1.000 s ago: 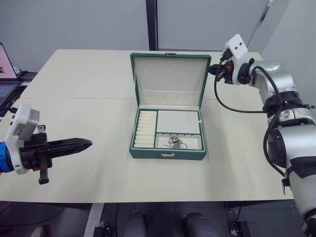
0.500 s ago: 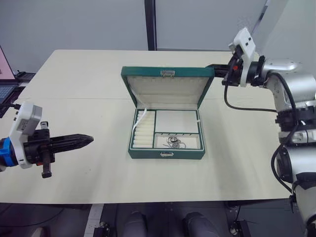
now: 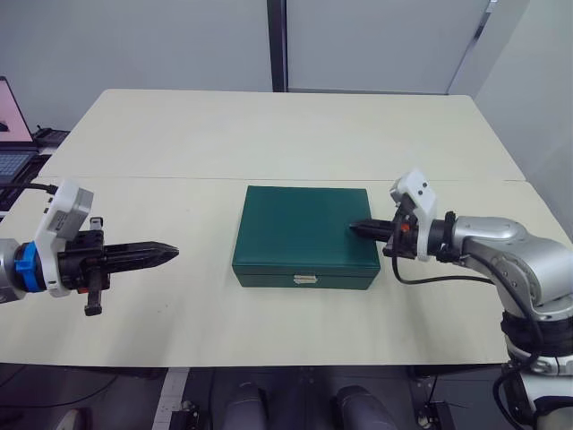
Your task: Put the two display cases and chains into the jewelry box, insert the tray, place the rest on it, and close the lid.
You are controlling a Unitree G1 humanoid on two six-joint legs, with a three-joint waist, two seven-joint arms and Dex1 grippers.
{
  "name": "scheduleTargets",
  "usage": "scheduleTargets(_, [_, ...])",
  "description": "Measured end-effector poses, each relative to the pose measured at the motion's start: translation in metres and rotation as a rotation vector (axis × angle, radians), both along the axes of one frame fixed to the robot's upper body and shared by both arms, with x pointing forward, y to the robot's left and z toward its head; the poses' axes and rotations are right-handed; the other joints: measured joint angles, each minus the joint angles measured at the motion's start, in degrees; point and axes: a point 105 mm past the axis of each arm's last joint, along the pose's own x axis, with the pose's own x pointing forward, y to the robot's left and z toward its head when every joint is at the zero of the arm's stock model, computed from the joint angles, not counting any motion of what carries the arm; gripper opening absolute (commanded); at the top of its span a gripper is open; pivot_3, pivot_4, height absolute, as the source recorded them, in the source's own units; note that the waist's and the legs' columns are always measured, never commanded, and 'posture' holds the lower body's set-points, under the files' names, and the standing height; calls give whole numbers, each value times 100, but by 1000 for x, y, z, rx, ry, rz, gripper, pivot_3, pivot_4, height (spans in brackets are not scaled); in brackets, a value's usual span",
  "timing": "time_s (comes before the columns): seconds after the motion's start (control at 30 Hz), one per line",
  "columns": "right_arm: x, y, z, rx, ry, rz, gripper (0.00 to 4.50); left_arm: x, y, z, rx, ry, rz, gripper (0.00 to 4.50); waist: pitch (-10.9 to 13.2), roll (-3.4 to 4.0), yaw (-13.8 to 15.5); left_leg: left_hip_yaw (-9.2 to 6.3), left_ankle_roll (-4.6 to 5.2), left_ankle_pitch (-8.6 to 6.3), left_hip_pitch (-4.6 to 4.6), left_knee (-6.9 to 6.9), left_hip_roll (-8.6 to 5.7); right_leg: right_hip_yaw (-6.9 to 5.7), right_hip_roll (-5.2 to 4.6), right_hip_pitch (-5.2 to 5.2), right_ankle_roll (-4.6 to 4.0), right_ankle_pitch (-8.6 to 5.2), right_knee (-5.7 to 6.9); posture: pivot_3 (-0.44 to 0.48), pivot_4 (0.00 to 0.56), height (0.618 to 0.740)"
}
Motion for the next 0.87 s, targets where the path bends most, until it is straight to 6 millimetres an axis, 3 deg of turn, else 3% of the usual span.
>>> scheduleTargets(0.17, [-2, -13, 10, 15, -17, -57, 12, 3, 0, -3, 7, 6, 6, 0, 0, 0, 12, 0, 1, 0, -2, -1, 0, 0, 0, -1, 0, 0, -2, 0, 150, 740])
scheduleTargets(0.33, [-22, -35, 32, 40, -78, -86, 12, 6, 4, -9, 13, -12, 57, 0, -1, -2, 40, 0, 1, -1, -2, -5, 0, -1, 0, 1, 0, 0, -6, 0, 150, 740])
scheduleTargets(0.63, [-71, -72, 11, -11, -36, -131, 12, 13, 28, -34, 125, -22, 208, 0, -6, -11, 65, -2, 1, -1, -2, -3, -2, -1, 0, 6, 0, 0, -7, 0, 150, 740])
scheduleTargets(0.73, [-79, -80, -3, -17, 13, -159, 12, 15, 32, -37, 139, -36, 226, 0, -8, -14, 63, -2, 1, -1, -1, -3, -3, 0, 0, 6, 0, 0, -7, 0, 150, 740])
scheduleTargets(0.87, [-82, -82, -5, -17, 2, -164, 12, 18, 35, -38, 168, -51, 240, 0, -8, -15, 49, -4, 1, -1, -1, -3, -3, 0, 0, 7, 0, 0, -5, 0, 150, 740])
